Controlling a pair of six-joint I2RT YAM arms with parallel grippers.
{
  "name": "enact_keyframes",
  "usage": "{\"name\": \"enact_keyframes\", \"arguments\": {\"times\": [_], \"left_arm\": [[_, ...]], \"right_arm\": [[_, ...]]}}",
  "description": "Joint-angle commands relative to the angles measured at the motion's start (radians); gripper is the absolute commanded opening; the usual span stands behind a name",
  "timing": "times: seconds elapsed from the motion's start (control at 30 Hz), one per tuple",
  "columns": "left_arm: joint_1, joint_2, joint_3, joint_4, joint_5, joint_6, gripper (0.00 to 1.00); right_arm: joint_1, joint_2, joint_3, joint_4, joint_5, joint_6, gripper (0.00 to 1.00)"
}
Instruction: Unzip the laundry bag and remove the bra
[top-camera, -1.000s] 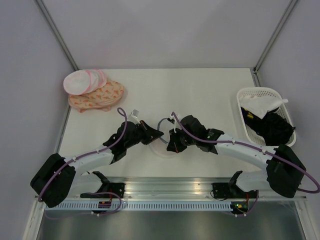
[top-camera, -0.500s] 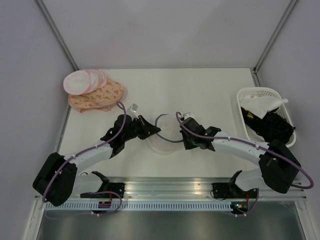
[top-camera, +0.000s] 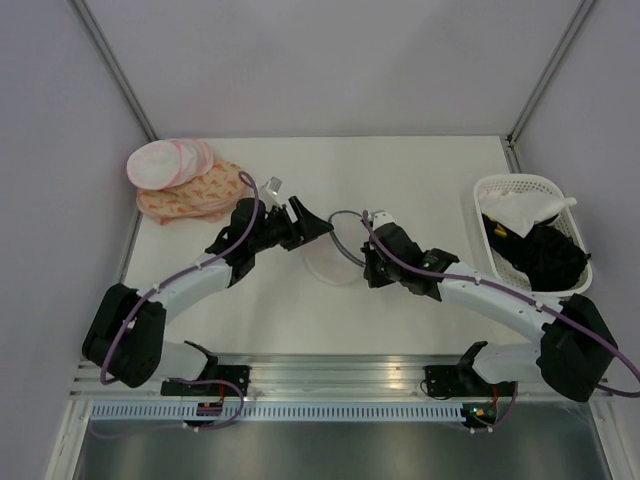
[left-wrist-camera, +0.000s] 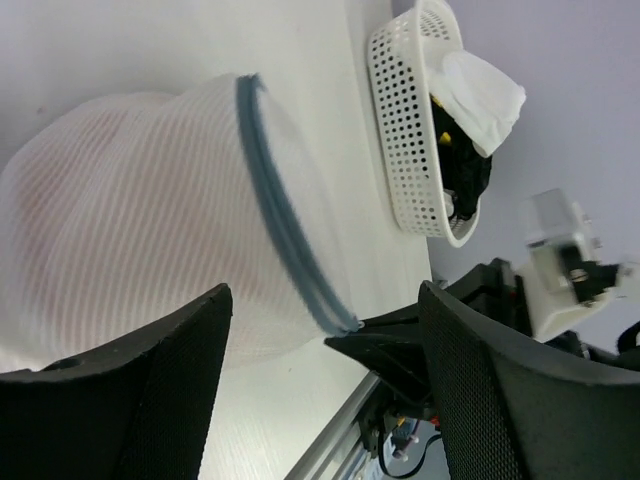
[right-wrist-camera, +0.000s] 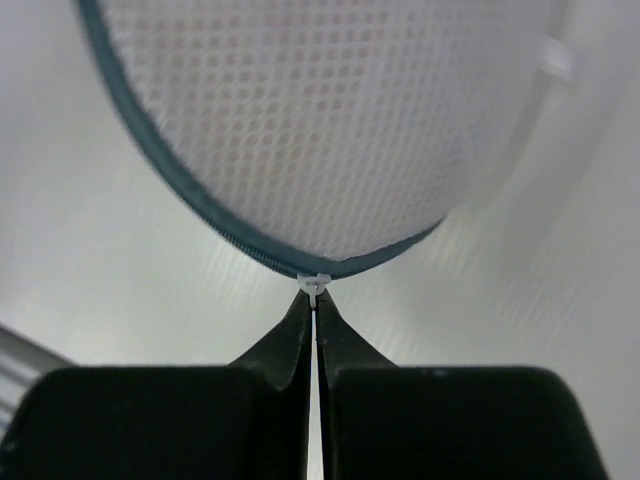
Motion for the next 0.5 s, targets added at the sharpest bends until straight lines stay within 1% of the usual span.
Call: {"name": "enact_keyframes", "arguments": {"times": [0.0, 0.03, 0.07, 0.17, 0.2, 0.33, 0.47], "left_arm": [[-0.001, -0.13, -0.079, -0.107, -0.111, 0.009, 0.8], [-0.003, -0.183, -0.133, -0.078, -0.113, -0.021, 0.8], [-0.016, -0.2, -0.157, -0.061, -0.111, -0.038, 0.81], [-0.058, -0.227, -0.208, -0.025, -0.105, -0.086, 0.82], [-0.069, -0.219, -0.216, -0.005, -0.108, -0.103, 0.82], [-0.121, -0.165, -0.231, 0.111, -0.116, -0.132, 0.83], [-0.17, -0.075, -0.161, 0.163, -0.102, -0.126, 0.83]], "right_arm": [[0.001, -0.065, 0.001, 0.094, -0.226, -0.054, 0.0], [-0.001, -0.073, -0.002, 0.118, -0.259, -0.063, 0.0], [0.001, -0.074, -0.005, 0.132, -0.336, -0.069, 0.0], [0.001, -0.062, 0.0, 0.168, -0.423, -0.095, 0.01], [-0.001, -0.057, 0.007, 0.172, -0.456, -0.1, 0.0], [-0.001, -0.016, 0.019, 0.165, -0.487, -0.12, 0.01], [0.002, -0.007, 0.006, 0.158, -0.507, -0.129, 0.0]]}}
